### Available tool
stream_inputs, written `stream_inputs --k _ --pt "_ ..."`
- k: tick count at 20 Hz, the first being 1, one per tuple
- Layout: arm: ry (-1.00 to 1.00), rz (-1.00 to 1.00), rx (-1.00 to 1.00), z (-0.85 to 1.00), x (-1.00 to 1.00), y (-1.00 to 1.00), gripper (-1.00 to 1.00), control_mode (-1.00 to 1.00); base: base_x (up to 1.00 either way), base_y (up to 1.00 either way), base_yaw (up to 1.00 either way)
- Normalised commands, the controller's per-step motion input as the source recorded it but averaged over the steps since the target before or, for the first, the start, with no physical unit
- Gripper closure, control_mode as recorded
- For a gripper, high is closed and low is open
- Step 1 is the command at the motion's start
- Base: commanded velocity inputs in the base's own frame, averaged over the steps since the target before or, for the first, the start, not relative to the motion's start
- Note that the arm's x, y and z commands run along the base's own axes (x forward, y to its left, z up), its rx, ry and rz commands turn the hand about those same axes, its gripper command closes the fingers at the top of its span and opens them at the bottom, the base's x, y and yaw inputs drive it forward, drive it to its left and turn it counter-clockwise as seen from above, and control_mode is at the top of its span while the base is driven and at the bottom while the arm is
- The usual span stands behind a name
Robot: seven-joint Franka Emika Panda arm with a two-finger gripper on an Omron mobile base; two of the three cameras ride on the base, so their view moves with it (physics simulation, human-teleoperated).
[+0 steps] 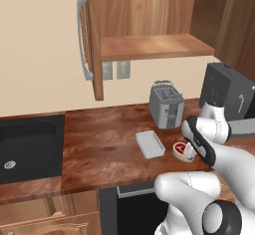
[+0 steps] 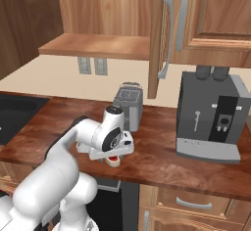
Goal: Retrieve the tupperware from the cabinet, then place the raw meat into the tupperware to avoid contamination.
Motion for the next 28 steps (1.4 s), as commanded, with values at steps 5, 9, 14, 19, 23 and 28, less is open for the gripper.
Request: stream_inputs --k 5,9,14,19,23,28 --pt "0.00 0.00 0.00 -0.14 0.11 0.00 -1.00 -1.00 0.00 0.00 0.00" --pt "0.00 0.00 0.00 -0.10 0.12 0.00 -1.00 -1.00 0.00 0.00 0.00" --pt "0.00 0.00 0.00 -0.07 0.10 0.00 -1.00 -1.00 0.00 0.00 0.00" --pt "0.00 0.00 0.00 -0.05 0.10 -0.01 -1.00 -1.00 0.00 0.00 0.00" --pt "0.00 0.00 0.00 -0.08 0.13 0.00 -1.00 -1.00 0.00 0.00 0.00" --pt "0.00 0.00 0.00 -0.11 0.13 -0.01 -1.00 -1.00 0.00 0.00 0.00"
